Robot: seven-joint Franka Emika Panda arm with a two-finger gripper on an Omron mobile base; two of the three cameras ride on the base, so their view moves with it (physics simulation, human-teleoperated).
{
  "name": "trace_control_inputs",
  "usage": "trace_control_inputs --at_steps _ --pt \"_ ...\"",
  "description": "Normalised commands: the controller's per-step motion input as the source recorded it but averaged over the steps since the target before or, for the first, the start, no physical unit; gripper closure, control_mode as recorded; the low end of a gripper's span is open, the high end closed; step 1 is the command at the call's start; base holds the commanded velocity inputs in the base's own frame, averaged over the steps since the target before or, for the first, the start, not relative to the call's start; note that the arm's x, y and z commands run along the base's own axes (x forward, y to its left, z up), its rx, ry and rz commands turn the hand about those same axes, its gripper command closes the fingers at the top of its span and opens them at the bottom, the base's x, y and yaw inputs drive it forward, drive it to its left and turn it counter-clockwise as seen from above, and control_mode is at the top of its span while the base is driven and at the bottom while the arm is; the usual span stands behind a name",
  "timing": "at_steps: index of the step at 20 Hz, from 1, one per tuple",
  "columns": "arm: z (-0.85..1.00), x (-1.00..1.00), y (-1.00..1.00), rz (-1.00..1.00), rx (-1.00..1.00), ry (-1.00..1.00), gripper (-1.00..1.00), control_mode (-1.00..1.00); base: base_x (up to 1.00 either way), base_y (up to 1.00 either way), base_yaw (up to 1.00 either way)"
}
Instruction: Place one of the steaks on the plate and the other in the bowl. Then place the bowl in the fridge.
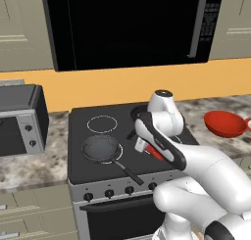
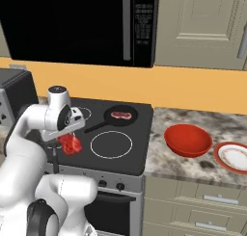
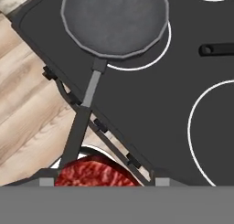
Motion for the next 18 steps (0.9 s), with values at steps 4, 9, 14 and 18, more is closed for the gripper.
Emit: trace_control_inputs --at_steps 4,9,14,18 --pt "0.00 0.00 -0.20 0.00 0.00 0.00 1.00 1.00 0.00 -0.35 -0.01" --pt "0.00 0.00 0.00 0.00 0.00 0.00 1.00 1.00 0.01 -0.81 -0.01" --pt "0.00 0.00 0.00 0.00 0.00 0.00 1.00 1.00 0.07 -0.70 0.00" --pt "0.00 0.00 0.00 0.00 0.00 0.00 1.00 1.00 0.13 -0.64 0.00"
